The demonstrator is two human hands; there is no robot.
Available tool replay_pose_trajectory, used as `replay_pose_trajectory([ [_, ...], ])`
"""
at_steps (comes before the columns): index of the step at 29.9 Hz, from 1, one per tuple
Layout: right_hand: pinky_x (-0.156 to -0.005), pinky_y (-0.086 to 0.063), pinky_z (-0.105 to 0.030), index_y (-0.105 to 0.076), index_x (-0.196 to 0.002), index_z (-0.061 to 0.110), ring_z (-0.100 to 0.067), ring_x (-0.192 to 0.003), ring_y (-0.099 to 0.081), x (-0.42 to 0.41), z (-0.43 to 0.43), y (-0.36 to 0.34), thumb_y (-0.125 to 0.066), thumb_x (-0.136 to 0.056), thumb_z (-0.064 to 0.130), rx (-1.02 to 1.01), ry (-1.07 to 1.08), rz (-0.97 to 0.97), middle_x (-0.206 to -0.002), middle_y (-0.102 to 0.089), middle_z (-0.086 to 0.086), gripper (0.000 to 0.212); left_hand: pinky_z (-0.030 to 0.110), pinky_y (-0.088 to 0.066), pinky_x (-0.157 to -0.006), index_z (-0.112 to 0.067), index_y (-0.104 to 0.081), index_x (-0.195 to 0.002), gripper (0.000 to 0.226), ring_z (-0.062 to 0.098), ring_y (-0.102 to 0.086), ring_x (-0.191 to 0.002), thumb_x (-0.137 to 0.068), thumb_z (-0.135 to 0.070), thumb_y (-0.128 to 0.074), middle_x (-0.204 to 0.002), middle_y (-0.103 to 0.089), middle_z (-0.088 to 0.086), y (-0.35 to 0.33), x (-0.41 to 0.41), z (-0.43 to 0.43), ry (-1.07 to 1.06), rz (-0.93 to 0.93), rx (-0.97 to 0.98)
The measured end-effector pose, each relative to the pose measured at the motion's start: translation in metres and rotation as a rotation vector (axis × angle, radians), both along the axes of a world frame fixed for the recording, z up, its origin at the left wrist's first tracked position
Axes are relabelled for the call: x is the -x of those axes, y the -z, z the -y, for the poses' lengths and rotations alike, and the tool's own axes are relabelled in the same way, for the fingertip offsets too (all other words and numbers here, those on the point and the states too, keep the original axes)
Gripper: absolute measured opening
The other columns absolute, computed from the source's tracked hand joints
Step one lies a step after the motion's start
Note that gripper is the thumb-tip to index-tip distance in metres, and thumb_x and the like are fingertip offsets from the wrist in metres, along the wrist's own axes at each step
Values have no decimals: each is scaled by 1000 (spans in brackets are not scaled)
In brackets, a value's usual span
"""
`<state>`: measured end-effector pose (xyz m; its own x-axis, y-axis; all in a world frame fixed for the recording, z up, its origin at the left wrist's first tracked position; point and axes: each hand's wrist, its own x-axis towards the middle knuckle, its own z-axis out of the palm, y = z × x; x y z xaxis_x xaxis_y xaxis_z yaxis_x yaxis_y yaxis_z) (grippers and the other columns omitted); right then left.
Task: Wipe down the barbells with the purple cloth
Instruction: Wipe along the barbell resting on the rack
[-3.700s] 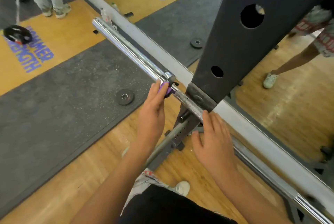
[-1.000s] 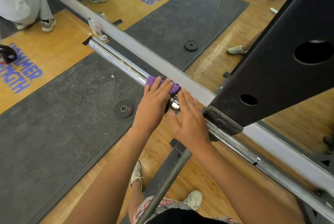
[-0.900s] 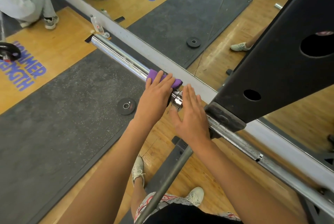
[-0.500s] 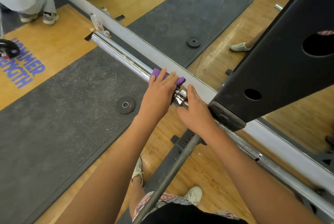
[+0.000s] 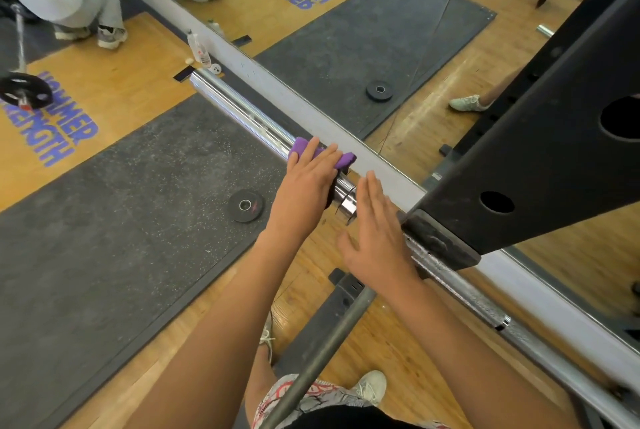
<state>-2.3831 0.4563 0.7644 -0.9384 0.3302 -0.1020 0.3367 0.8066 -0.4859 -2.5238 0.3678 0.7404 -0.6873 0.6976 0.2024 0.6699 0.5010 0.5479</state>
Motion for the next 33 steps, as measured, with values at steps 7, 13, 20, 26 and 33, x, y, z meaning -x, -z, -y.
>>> replay_pose_trajectory([
  [7,-121,4,-31,14,-159,10,-12,-149,19,20,-9,-19,-44,-102,51,100,48,160,-168,18,-5,91,55,-20,-123,-17,-44,-151,48,26,-19,-153,-103,-21,-38,-158,-40,-2,17,-19,7,-74,49,-98],
  [13,-123,0,-36,16,-159,9,-23,-155,11,29,-11,-19,-48,-100,50,112,50,204,-168,17,-8,96,58,-34,-116,-13,-46,-150,48,19,-17,-154,-102,-18,-40,-158,-33,-7,42,-34,13,-70,23,-272],
  [20,-125,-5,-44,17,-159,14,-25,-155,10,35,-21,-15,-51,-97,52,273,133,188,-168,17,-4,99,34,-4,-126,-20,-45,-151,49,17,-14,-154,-108,-37,-29,-158,-38,-7,29,0,17,91,-25,-134],
  [26,-122,15,-35,25,-153,7,-20,-148,31,9,21,-9,-31,-104,52,-18,69,98,-160,34,-11,87,47,-14,-126,-20,-46,-150,45,23,-19,-153,-106,-27,-36,-157,-42,-2,22,2,13,42,-15,-116],
  [33,-124,12,-36,21,-156,7,-20,-152,25,20,24,-1,-10,-101,63,-43,133,120,-164,27,-11,84,60,-37,-113,-15,-46,-151,47,20,-14,-155,-105,-23,-44,-160,-35,-3,44,-32,15,-125,27,-279],
])
